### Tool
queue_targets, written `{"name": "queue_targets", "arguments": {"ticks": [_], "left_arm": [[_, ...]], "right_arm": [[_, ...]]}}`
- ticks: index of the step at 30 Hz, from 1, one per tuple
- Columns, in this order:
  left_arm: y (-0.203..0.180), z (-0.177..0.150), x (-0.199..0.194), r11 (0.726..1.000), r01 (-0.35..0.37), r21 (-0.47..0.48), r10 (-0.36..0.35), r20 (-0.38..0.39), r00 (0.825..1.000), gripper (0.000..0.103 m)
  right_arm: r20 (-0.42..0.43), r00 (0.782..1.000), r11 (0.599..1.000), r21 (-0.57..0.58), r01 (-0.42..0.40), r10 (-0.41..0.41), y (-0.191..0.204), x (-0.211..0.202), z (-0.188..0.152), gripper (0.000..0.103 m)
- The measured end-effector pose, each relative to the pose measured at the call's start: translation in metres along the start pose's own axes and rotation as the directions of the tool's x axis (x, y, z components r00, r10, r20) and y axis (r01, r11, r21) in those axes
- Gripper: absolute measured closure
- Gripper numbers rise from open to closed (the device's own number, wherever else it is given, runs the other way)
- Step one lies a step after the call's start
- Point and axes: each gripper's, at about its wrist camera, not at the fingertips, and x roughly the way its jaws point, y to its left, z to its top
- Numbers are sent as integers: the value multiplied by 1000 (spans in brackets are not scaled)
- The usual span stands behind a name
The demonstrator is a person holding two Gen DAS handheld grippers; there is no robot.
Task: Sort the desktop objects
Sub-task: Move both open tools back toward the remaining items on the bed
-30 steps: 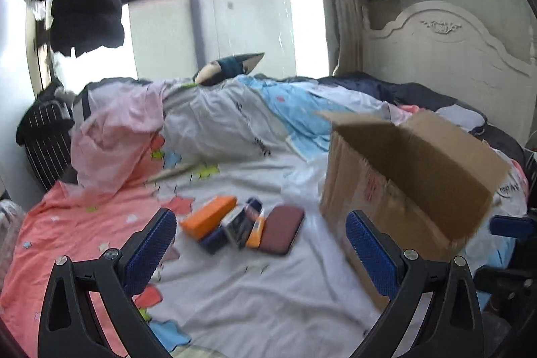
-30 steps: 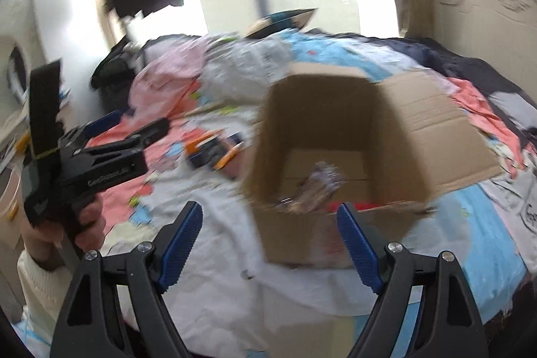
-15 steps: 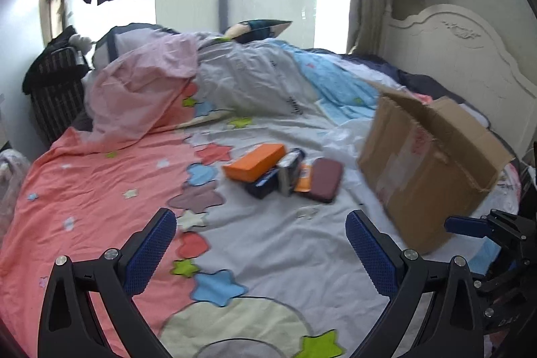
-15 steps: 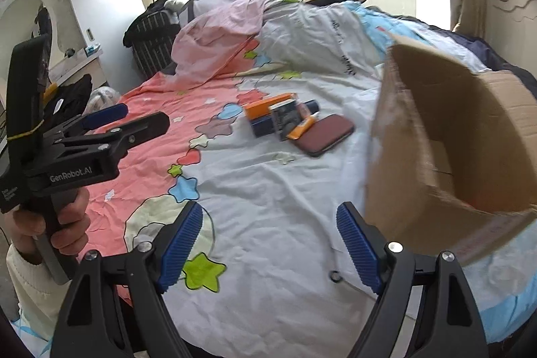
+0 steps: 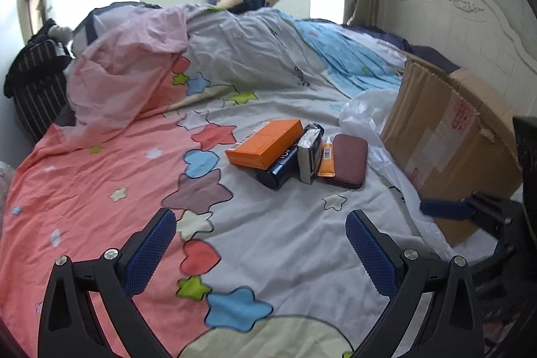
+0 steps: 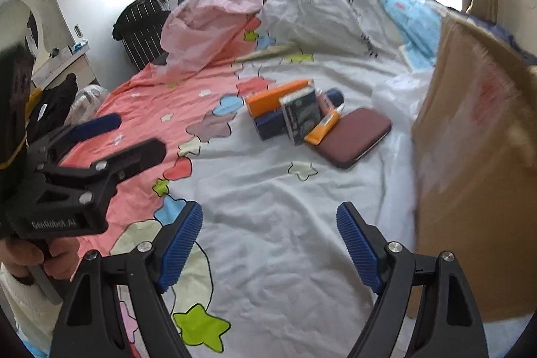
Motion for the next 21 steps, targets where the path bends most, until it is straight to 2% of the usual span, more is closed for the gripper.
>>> {"name": "queue_targets", "arguments": {"ticks": [3,7,13,21], "left_arm": [[-3,9,17,999,42,1,-42,-4,999,0],[-12,23,36,998,65,26,-65,13,998,0],[-33,38,71,991,49,128,-53,27,998,0],[-33,42,112,989,40,142,-39,-9,999,0]], "right_arm": [[-12,1000,1000,-9,5,-5,-5,13,1,23],[6,1000,999,45,-7,7,-22,26,8,23],[-7,999,994,104,-33,34,-47,43,9,23],[-25,998,991,121,-62,65,-55,59,9,23]]}}
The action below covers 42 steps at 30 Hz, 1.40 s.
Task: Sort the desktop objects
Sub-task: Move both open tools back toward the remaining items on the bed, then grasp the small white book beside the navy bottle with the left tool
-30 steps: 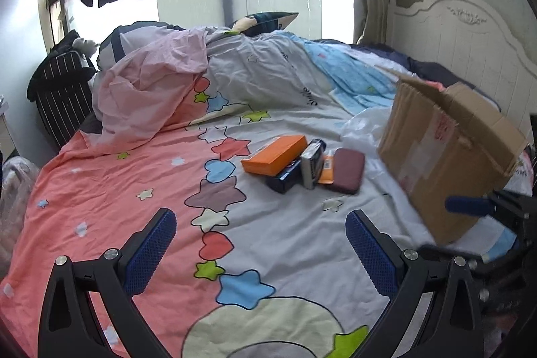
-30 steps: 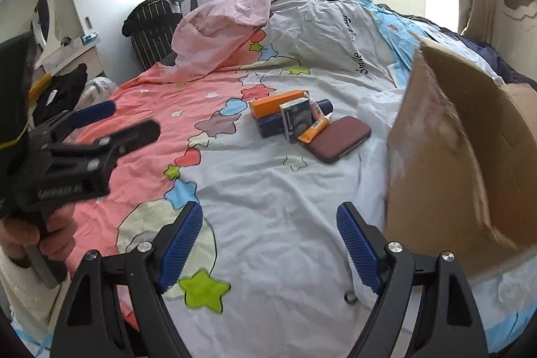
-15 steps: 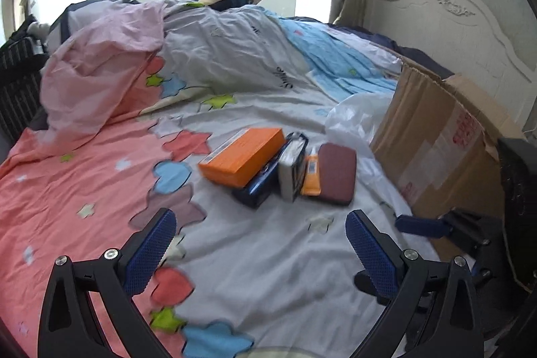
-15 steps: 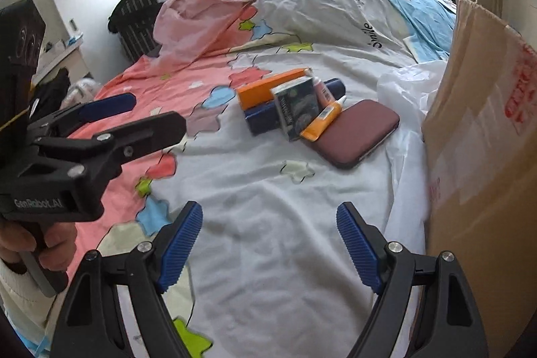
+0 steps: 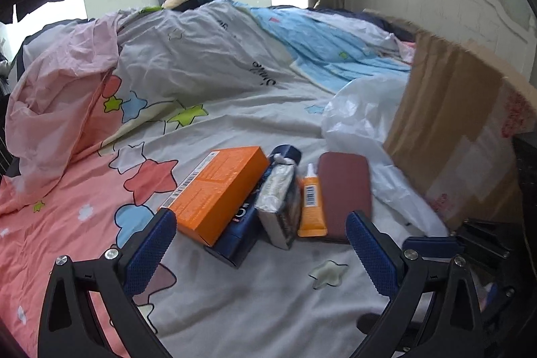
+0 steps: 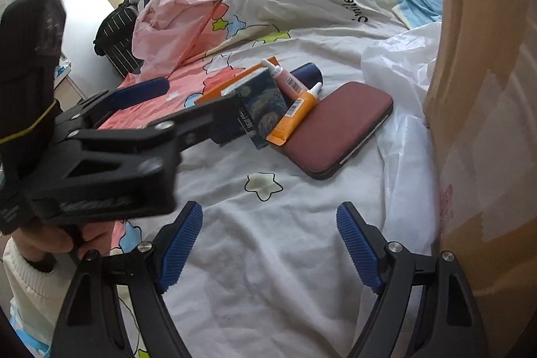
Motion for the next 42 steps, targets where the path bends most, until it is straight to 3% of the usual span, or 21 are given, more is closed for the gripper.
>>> {"name": "queue_targets", "arguments": {"ticks": [8,13,15,24,35,42], "left_arm": [[-4,7,17,1000,29,11,-29,-2,1000,2],[-13,8,31,997,68,28,-66,-50,997,26],[-15,8,37,996,83,28,-81,-77,994,48],[-12,9,40,993,120,4,-119,-105,987,76],[-13,7,14,988,146,45,-141,-106,984,80],[-2,-6,-13,988,143,53,-137,-97,986,80]], "right_arm": [[-6,1000,1000,7,-24,24,-6,8,2,23],[-8,1000,1000,6,-25,25,-7,10,3,23],[-9,1000,1000,5,-25,25,-7,10,3,23],[-8,1000,1000,4,-22,22,-9,13,2,23],[-7,1000,1000,8,0,0,-9,12,4,23],[40,997,997,-52,62,-59,-4,7,19,23]]}}
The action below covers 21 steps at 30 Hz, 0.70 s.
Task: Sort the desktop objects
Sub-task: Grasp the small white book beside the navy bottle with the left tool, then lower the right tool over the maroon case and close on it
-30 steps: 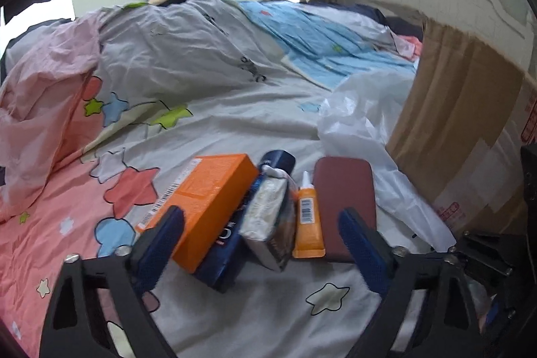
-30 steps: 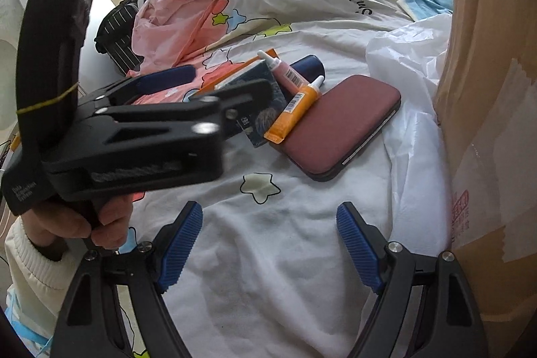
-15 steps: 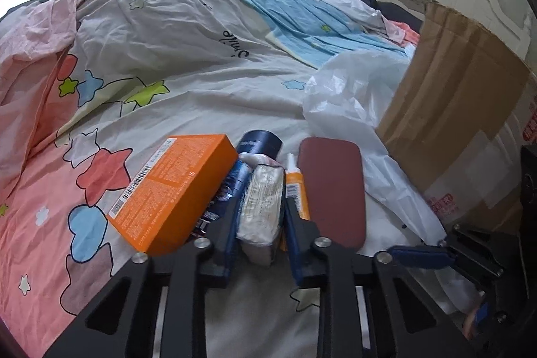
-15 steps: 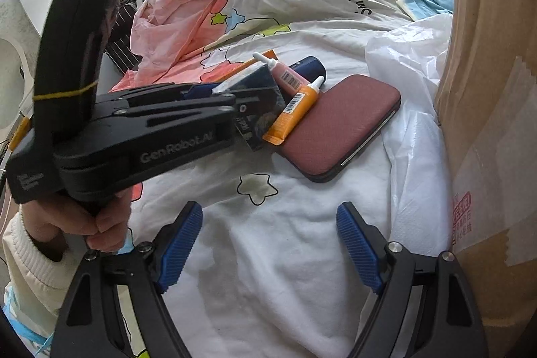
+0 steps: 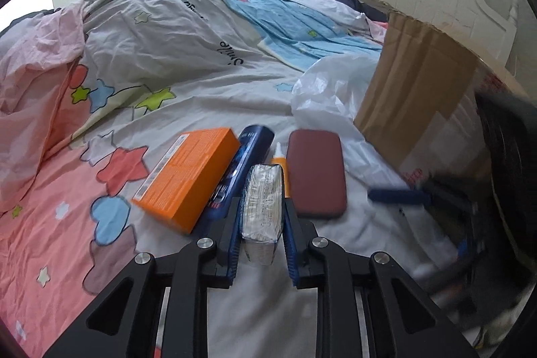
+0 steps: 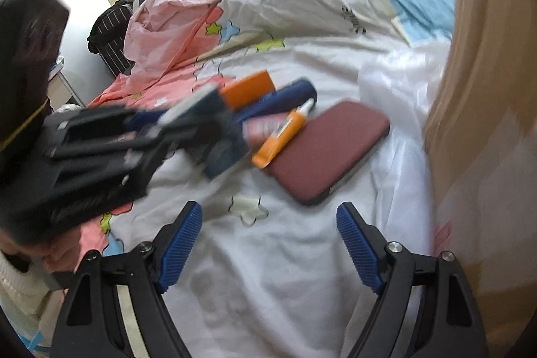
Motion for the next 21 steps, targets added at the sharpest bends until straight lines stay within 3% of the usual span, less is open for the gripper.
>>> {"name": "queue_targets", "arguments": {"ticks": [5,10,13,21], "left_arm": [[11,-17,-16,1000,8,-29,-8,7,1000,80],[18,-31,-24,999,10,-45,-10,4,1000,80],[22,-36,-28,998,21,-57,-21,6,1000,80],[20,-40,-36,997,51,-50,-51,18,999,80]], "right_arm": [[4,999,999,13,32,-33,-3,4,18,23],[-51,998,985,172,-17,26,-20,11,27,23],[-41,998,969,247,-32,44,-26,11,27,23],[-62,998,914,405,-2,30,-34,30,26,23]]}}
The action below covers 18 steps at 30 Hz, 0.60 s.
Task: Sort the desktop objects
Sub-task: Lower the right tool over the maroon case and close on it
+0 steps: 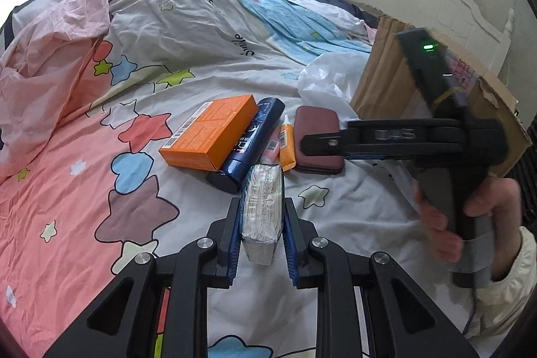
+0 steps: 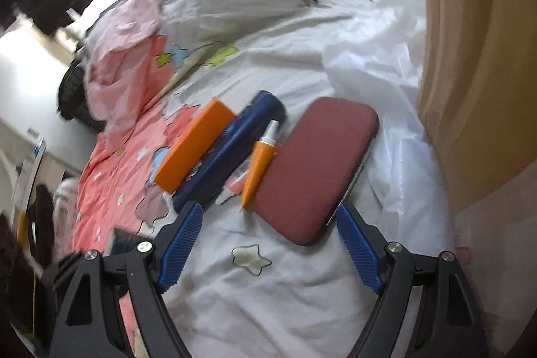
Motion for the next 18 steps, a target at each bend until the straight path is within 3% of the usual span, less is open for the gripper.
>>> {"name": "queue_targets", "arguments": {"ticks": [7,12,18], "left_arm": [[-1,-4,-1,1000,5,8,-5,-9,1000,80],[-1,-6,0,1000,9,7,-9,-13,1000,80],[-4,-2,1,1000,-11,-9,11,-6,1000,80]], "right_arm": [[8,996,996,-3,93,-93,8,20,19,22],[27,994,995,-5,103,-102,6,23,27,24],[28,986,984,-62,167,-166,8,24,29,41]]}}
